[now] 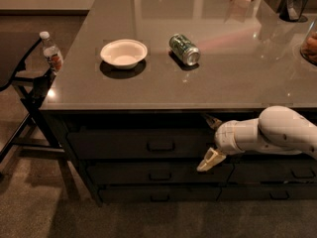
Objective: Open top drawer
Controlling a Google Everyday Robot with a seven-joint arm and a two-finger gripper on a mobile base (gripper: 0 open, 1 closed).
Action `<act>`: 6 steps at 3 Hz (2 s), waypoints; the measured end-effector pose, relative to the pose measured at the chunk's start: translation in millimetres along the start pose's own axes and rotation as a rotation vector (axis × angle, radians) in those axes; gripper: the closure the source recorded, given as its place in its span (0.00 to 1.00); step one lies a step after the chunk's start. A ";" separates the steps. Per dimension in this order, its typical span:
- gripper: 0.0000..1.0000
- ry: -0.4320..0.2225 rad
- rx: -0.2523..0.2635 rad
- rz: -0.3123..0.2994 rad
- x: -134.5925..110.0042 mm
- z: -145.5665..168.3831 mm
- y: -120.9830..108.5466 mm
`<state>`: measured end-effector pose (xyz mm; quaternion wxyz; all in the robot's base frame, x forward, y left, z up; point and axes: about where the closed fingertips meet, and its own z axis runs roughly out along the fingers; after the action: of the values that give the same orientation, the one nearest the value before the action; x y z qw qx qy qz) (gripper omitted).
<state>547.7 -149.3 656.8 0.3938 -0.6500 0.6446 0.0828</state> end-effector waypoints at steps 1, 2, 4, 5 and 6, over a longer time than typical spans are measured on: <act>0.00 0.016 0.019 0.007 3.7 0.0 1.6; 0.00 0.033 0.052 0.014 4.2 0.9 0.0; 0.00 0.081 0.094 0.036 12.4 13.9 -1.8; 0.00 0.082 0.093 0.037 13.0 14.1 -1.4; 0.18 0.082 0.093 0.037 13.0 14.1 -1.4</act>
Offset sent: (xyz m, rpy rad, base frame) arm 0.0045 -0.0077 -0.0015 -0.0263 -0.0553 -0.1040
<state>556.6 -150.8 639.8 0.3953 -0.6218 0.6753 0.0334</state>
